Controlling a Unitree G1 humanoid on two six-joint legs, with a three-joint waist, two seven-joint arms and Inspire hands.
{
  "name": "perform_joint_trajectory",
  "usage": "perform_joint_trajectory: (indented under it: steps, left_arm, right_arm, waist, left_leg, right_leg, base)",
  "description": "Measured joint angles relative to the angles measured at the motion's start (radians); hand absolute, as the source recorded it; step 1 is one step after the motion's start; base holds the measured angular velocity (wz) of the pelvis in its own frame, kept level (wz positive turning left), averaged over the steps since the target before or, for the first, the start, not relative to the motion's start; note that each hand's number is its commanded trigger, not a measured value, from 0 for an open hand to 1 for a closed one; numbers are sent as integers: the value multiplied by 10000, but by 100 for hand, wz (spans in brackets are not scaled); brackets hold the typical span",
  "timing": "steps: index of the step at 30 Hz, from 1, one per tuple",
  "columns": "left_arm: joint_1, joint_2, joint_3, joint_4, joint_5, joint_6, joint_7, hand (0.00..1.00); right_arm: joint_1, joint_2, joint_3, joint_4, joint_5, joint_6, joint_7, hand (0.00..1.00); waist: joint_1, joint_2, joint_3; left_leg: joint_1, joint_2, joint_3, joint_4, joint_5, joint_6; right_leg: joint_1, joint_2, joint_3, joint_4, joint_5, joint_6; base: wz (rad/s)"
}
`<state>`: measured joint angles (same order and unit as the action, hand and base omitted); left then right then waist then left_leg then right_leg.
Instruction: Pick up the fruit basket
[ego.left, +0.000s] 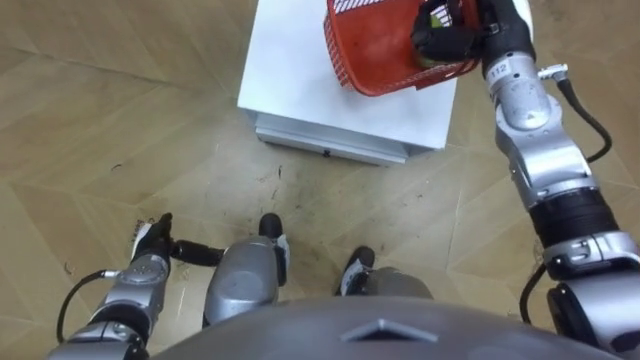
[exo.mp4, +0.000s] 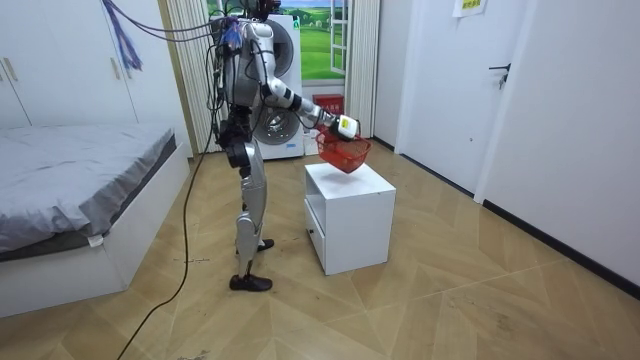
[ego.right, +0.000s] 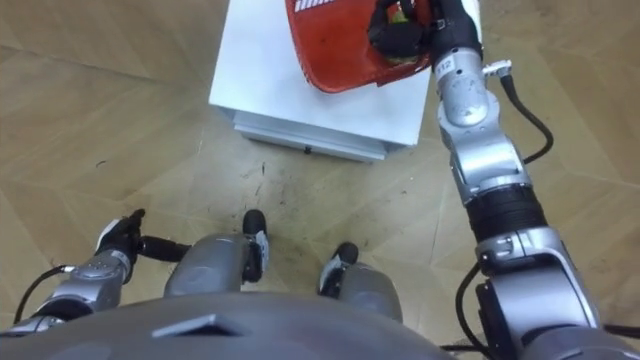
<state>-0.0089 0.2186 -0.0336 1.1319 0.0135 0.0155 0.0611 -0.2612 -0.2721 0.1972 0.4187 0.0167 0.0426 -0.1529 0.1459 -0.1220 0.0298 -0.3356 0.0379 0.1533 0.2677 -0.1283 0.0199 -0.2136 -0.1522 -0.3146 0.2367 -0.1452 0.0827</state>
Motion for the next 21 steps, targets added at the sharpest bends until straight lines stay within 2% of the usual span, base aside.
perform_joint_trajectory:
  steps: [1,3,4,10,12,13,15,18,21]
  left_arm:
    - [-6,7,1,27,0,-3,-4,0]
    - [-2,24,-1,99,-2,-12,-9,0]
    - [-4,24,-2,98,-2,-14,-7,0]
    - [43,76,109,300,6,-154,18,0]
    - [180,112,101,358,9,-147,3,0]
    - [369,167,101,353,23,-132,12,0]
    - [813,308,79,263,468,122,86,0]
    - [1205,371,-106,204,683,426,152,0]
    - [1335,373,-107,52,684,453,137,0]
  right_arm:
    - [0,0,21,33,1,0,0,100]
    - [0,-1,95,49,8,-2,-3,56]
    - [-5,-1,99,49,6,-3,-13,0]
    - [-68,-3,155,123,122,-86,-122,0]
    - [-275,-6,156,472,142,-102,-122,0]
    - [-328,-15,156,604,146,-101,-116,0]
    - [-369,-37,146,682,145,-78,-99,0]
    - [-613,-72,149,732,173,-78,-101,0]
    - [-811,-73,151,731,174,-82,-104,0]
  waist:
    - [0,-11,7]
    - [1,-39,23]
    - [5,-45,26]
    - [73,-135,77]
    - [109,-149,84]
    - [134,-149,84]
    - [272,-144,82]
    - [448,-114,83]
    - [544,-93,83]
  left_leg:
    - [-2,0,-4,0,0,0]
    - [-5,0,-5,1,0,0]
    - [-6,1,-5,1,0,0]
    - [-95,9,-103,58,5,-8]
    - [-152,20,-154,104,2,-11]
    - [-221,16,-202,177,-2,-16]
    - [-376,43,-273,308,-5,-18]
    - [-618,101,-293,433,-6,-17]
    - [-800,108,-480,574,-9,-13]
  right_leg:
    - [0,2,-1,0,0,0]
    - [-1,4,-2,-3,0,0]
    - [-2,5,-2,-3,0,0]
    - [10,37,-181,-19,0,0]
    - [2,48,-236,-21,2,-2]
    - [8,50,-415,-20,3,-5]
    - [-51,54,-603,-3,3,-6]
    - [-211,66,-626,6,8,-15]
    - [-240,95,-760,15,35,-57]
  base:
    - [0]
    - [0]
    - [0]
    - [4]
    - [9]
    - [12]
    - [11]
    - [4]
    - [12]
